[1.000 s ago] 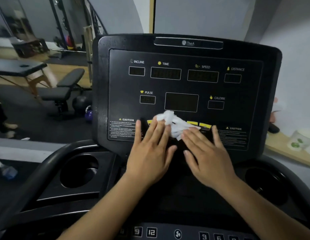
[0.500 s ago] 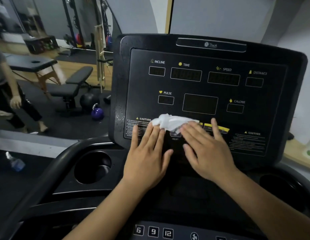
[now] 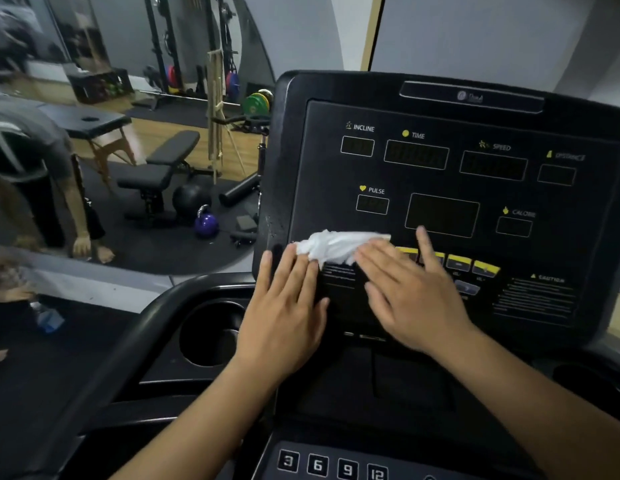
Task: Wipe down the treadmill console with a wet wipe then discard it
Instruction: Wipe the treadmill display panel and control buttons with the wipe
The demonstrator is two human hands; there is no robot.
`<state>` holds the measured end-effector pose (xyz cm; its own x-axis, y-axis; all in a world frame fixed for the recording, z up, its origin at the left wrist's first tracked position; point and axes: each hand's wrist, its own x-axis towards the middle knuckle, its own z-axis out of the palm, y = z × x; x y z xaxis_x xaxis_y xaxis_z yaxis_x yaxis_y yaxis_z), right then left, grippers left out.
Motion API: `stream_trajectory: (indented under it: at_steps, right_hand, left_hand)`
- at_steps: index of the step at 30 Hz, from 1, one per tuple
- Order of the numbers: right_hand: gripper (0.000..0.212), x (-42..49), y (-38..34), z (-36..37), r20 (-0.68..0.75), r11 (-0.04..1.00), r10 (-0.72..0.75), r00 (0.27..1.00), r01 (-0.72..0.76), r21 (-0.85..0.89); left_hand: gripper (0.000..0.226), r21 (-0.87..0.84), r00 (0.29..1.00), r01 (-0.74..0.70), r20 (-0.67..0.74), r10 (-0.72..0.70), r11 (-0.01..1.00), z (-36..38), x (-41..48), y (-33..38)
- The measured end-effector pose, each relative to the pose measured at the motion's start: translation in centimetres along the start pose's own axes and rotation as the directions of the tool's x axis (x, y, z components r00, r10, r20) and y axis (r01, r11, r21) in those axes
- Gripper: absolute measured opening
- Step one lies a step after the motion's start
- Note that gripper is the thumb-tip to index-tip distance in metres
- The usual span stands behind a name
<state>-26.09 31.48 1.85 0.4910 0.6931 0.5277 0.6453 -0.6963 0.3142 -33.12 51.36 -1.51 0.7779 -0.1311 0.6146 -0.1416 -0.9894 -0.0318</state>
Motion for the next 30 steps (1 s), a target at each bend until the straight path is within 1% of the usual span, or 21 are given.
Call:
stream_trajectory:
  at_steps: [2,3,5,6,7,8,10,13,15,16,19,20,22,25,28,30]
  right_hand:
    - [0.049,2.5,0.0,-0.3,-0.033,0.999,0.049,0.998,-0.048,0.018]
    - [0.050,3.6,-0.7,-0.3,-0.047,0.995,0.092,0.995,-0.089,0.050]
    - [0.053,4.6,-2.8,0.0,-0.068,0.982,0.156,0.985,-0.148,0.119]
    - [0.054,4.4,-4.0,0.3,-0.055,0.980,0.152,0.987,-0.143,0.136]
    - [0.054,3.7,-5.1,0.7,-0.026,0.984,0.118,0.993,-0.113,0.135]
    - [0.055,2.8,-5.8,1.0,0.008,0.990,0.070,0.998,-0.070,0.125]
    - [0.053,1.2,-5.8,1.3,0.041,0.995,-0.009,0.999,0.004,0.102]
    - [0.047,1.4,-3.6,1.0,-0.022,0.997,-0.060,0.998,0.061,0.053]
    - [0.043,3.1,-2.7,0.5,-0.065,0.997,-0.052,0.996,0.056,0.052]
    - [0.043,4.1,-2.7,0.2,-0.078,0.997,-0.026,0.997,0.032,0.068]
    - [0.048,6.6,-4.8,0.0,-0.062,0.981,0.126,0.990,-0.115,0.158]
    - [0.050,6.7,-5.7,0.0,-0.039,0.973,0.150,0.988,-0.141,0.184]
    - [0.053,5.3,-7.2,0.4,0.029,0.974,0.106,0.994,-0.109,0.198]
    - [0.051,1.6,-7.5,0.7,0.094,0.982,-0.015,0.995,-0.003,0.188]
    - [0.046,0.7,-6.2,0.5,0.052,0.988,-0.035,0.998,0.026,0.152]
    - [0.045,2.4,-5.7,0.2,0.009,0.991,0.006,1.000,-0.008,0.133]
  left_hand:
    - [0.053,0.015,1.000,-0.016,0.011,0.016,1.000,-0.3,0.1,-0.4]
    - [0.053,0.027,1.000,0.000,0.002,0.000,1.000,-0.7,0.7,-0.9]
    - [0.055,0.054,0.996,0.088,-0.023,-0.087,0.995,-1.5,2.5,-2.1]
    - [0.055,0.059,0.990,0.138,-0.031,-0.137,0.989,-1.9,3.3,-2.8]
    - [0.054,0.057,0.985,0.168,-0.039,-0.166,0.984,-2.2,3.8,-3.5]
    - [0.051,0.042,0.985,0.170,-0.048,-0.168,0.985,-2.2,3.9,-4.0]
    - [0.048,-0.015,0.990,0.129,-0.062,-0.129,0.992,-1.7,2.5,-4.3]
    - [0.049,-0.054,0.998,0.060,-0.028,-0.062,0.997,-0.5,-1.6,-3.5]
    - [0.050,-0.068,0.999,0.033,0.018,-0.031,0.997,-0.3,-2.8,-3.4]
    - [0.050,-0.077,0.999,0.039,0.024,-0.037,0.996,-0.5,-2.4,-3.6]
    - [0.044,-0.104,0.993,0.114,-0.015,-0.117,0.988,-1.7,1.3,-4.3]
    - [0.040,-0.122,0.988,0.145,-0.040,-0.151,0.982,-2.1,2.6,-4.7]
    - [0.040,-0.135,0.978,0.182,-0.080,-0.194,0.974,-2.2,3.6,-5.4]
    - [0.046,-0.098,0.989,0.137,-0.039,-0.141,0.986,-0.9,1.2,-5.2]
    - [0.047,-0.111,0.995,0.102,0.004,-0.103,0.989,0.1,-2.0,-4.7]
    - [0.049,-0.133,0.995,0.096,0.008,-0.096,0.986,0.0,-1.7,-4.8]
